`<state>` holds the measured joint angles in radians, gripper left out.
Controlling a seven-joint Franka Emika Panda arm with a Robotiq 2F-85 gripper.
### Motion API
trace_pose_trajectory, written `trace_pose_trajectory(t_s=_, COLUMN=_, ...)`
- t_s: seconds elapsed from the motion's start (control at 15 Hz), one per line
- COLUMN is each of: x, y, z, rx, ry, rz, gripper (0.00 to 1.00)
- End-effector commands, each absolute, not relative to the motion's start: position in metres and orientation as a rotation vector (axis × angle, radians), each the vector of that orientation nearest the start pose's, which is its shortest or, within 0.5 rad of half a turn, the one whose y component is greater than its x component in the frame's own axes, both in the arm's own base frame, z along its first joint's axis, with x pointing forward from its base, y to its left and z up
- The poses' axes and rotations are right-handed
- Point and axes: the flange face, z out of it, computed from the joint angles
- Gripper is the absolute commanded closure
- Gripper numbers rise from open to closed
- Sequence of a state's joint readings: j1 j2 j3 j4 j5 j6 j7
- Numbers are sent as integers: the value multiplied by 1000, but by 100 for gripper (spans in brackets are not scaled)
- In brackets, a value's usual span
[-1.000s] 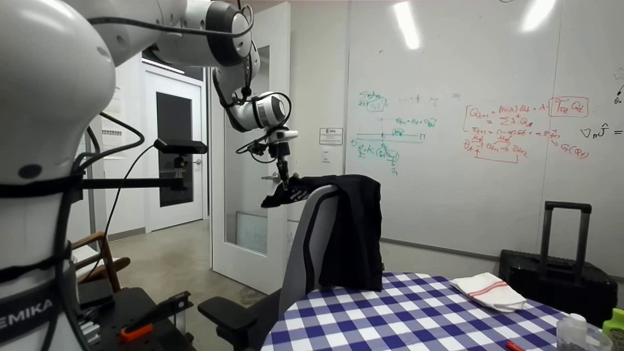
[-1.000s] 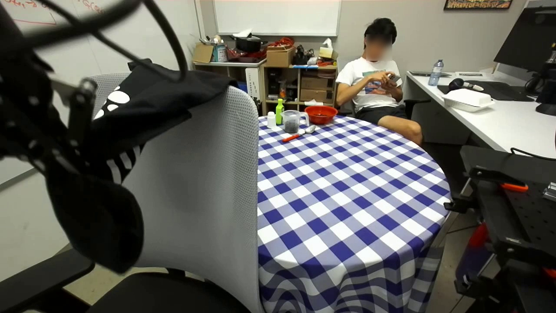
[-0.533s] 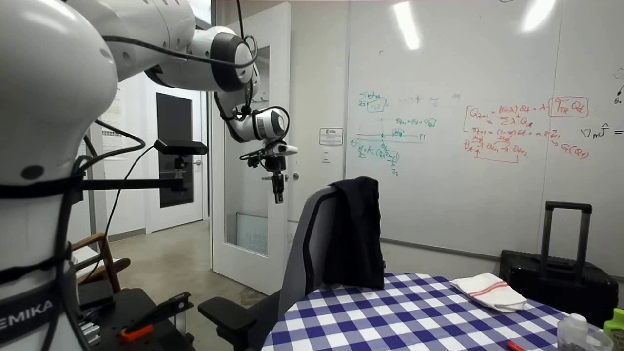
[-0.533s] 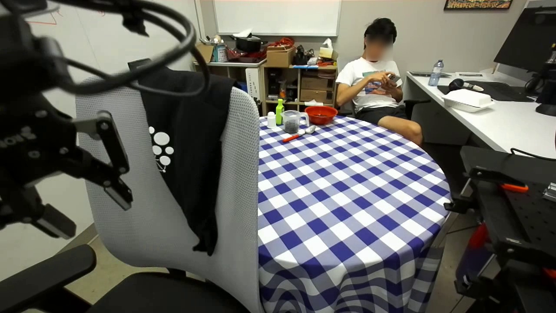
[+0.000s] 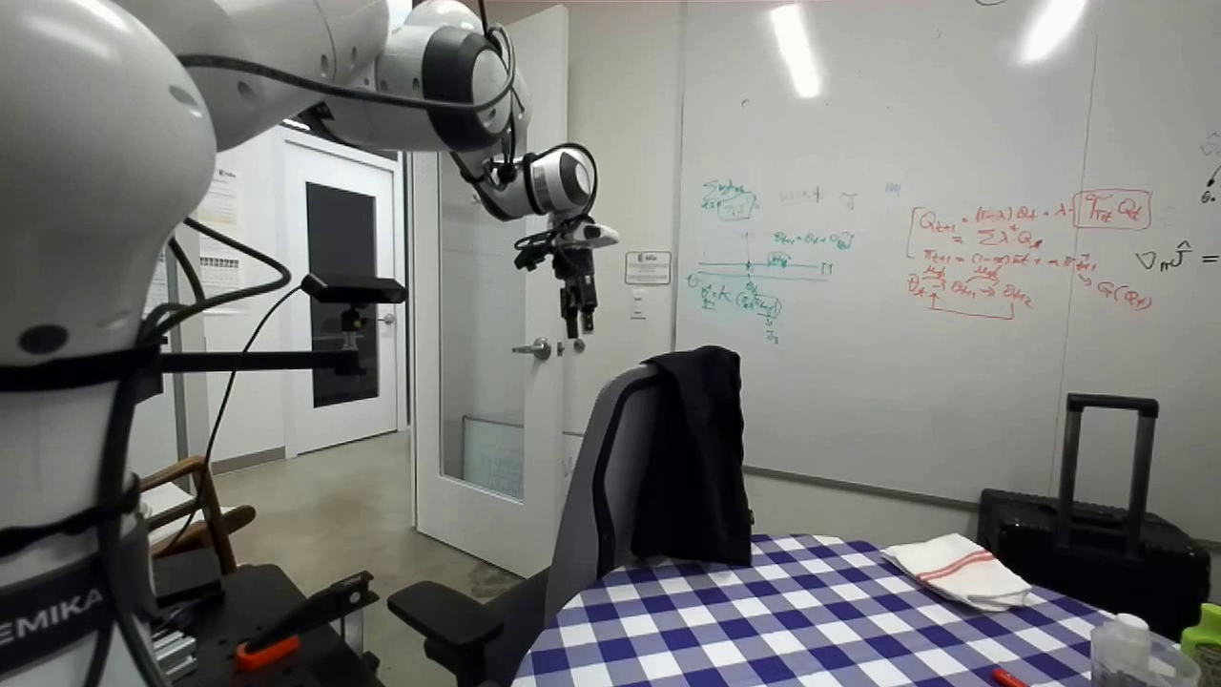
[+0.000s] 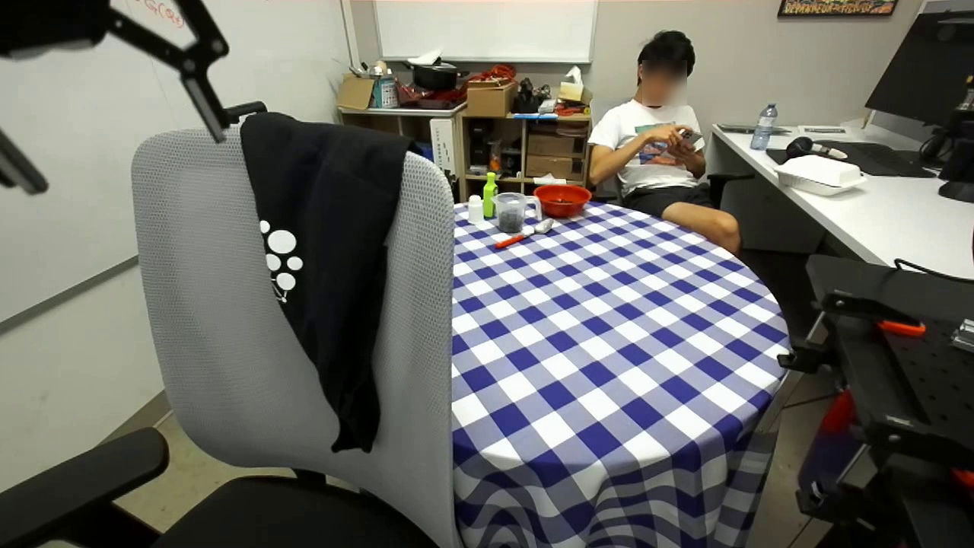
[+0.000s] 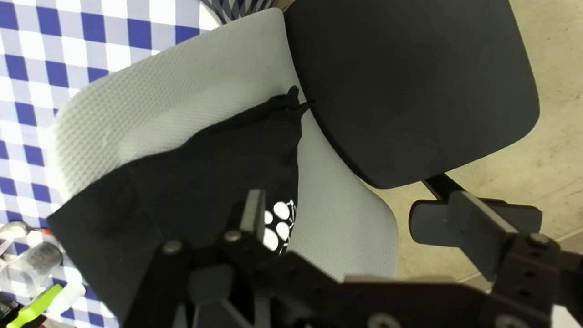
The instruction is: Put the black t-shirt on the backrest of the grey chair
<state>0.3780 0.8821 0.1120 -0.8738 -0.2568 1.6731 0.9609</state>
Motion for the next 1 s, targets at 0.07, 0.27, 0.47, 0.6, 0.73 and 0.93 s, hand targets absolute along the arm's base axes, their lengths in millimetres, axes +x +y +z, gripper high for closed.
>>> trace_pose_trajectory(t_s=0.07, x=705, y=221, z=425, rx=-3242, ry=659, rz=6, gripper=0)
trace_pose_trajectory(t_s=0.27, x=699, y=158, z=430, rx=-3270, ry=618, rz=60, gripper=0)
trace_pose_trajectory(t_s=0.47, x=691, y=97, z=421, rx=-3272, ry=646, rz=103, gripper=0)
trace_pose_trajectory(t_s=0.6, x=684, y=58, z=409, rx=-3245, ry=722, rz=122, gripper=0)
trace_pose_trajectory(t_s=0.73, x=676, y=25, z=394, rx=-3200, ry=776, rz=103, gripper=0)
trace_pose_trajectory(t_s=0.93, x=659, y=-21, z=371, rx=-3178, ry=835, rz=37, gripper=0)
